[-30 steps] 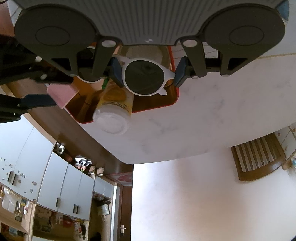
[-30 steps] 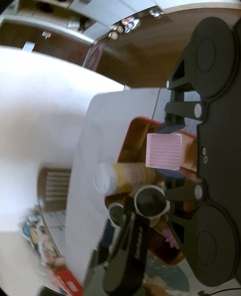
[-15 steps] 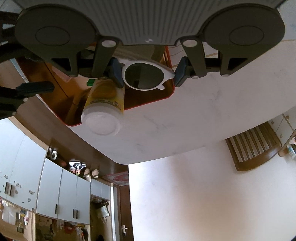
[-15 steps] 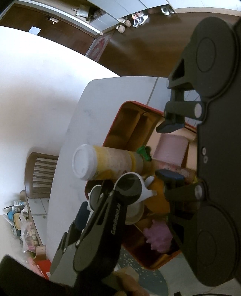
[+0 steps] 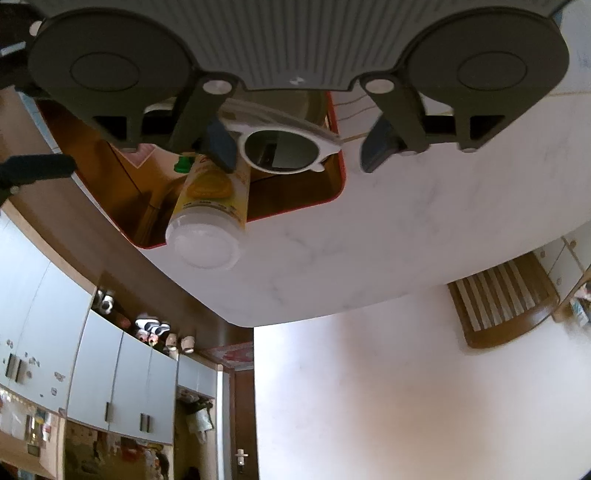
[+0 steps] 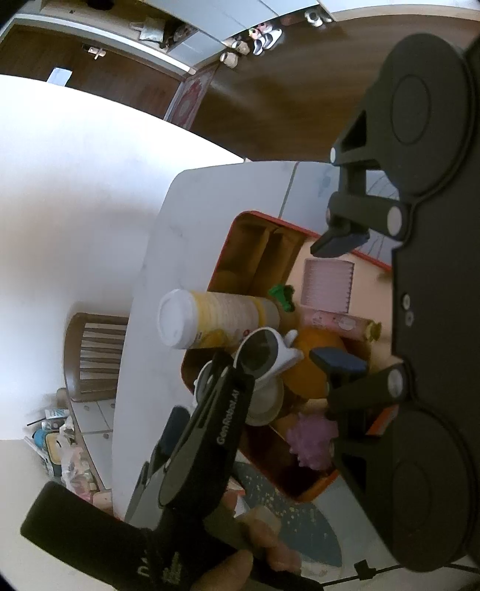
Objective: Organize rigid objects
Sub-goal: 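Release the pink tray into the box with the right tool while the left tool releases the sunglasses, then withdraw both tools from the red box back over the mat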
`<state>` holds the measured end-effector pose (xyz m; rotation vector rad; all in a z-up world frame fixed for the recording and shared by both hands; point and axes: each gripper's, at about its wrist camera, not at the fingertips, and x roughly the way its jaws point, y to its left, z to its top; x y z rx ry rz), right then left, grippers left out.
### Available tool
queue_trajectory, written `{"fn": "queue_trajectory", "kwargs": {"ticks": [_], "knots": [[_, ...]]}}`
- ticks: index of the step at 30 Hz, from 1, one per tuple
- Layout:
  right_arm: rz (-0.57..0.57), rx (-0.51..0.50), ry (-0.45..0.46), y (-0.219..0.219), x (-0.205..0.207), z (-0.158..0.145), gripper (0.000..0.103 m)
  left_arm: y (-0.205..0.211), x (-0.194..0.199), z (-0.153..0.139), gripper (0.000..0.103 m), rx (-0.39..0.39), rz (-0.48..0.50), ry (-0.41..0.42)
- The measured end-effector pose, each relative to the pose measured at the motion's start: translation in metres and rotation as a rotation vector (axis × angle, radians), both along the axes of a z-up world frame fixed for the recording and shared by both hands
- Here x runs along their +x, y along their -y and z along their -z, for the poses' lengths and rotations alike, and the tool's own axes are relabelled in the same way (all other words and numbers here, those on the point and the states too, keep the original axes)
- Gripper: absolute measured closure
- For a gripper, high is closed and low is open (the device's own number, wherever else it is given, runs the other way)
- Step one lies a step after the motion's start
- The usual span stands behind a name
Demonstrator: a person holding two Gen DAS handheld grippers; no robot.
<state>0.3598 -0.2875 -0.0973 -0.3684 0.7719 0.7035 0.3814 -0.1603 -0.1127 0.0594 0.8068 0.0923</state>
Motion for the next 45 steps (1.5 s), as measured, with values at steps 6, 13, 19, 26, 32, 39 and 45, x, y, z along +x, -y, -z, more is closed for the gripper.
{"fn": "queue_trajectory", "kwargs": {"ticks": [6,13,19,26,32,39,45], "knots": [[0.031,0.042,-0.01,0.007,-0.011,-0.011,0.045,-0.008,-0.012,-0.01,0.024,-0.035,-0.011,0.028],[0.076,0.115,-0.022,0.012,-0.029,-0.025,0.04,-0.021,-0.041,-0.027,0.024,-0.07,0.0,0.067],[0.081,0.148,-0.018,0.003,-0.047,-0.038,0.039,-0.039,-0.071,-0.046,0.024,-0.092,0.01,0.103],[0.082,0.182,-0.007,-0.02,-0.067,-0.053,0.03,-0.069,-0.106,-0.065,0.024,-0.099,0.028,0.146],[0.084,0.194,-0.014,-0.048,-0.084,-0.054,0.022,-0.102,-0.129,-0.071,0.024,-0.095,0.025,0.154],[0.088,0.195,-0.029,-0.087,-0.102,-0.044,0.009,-0.144,-0.144,-0.064,0.016,-0.089,-0.015,0.144],[0.105,0.201,-0.038,-0.12,-0.105,-0.037,0.006,-0.175,-0.143,-0.049,0.016,-0.076,-0.026,0.129]]}}
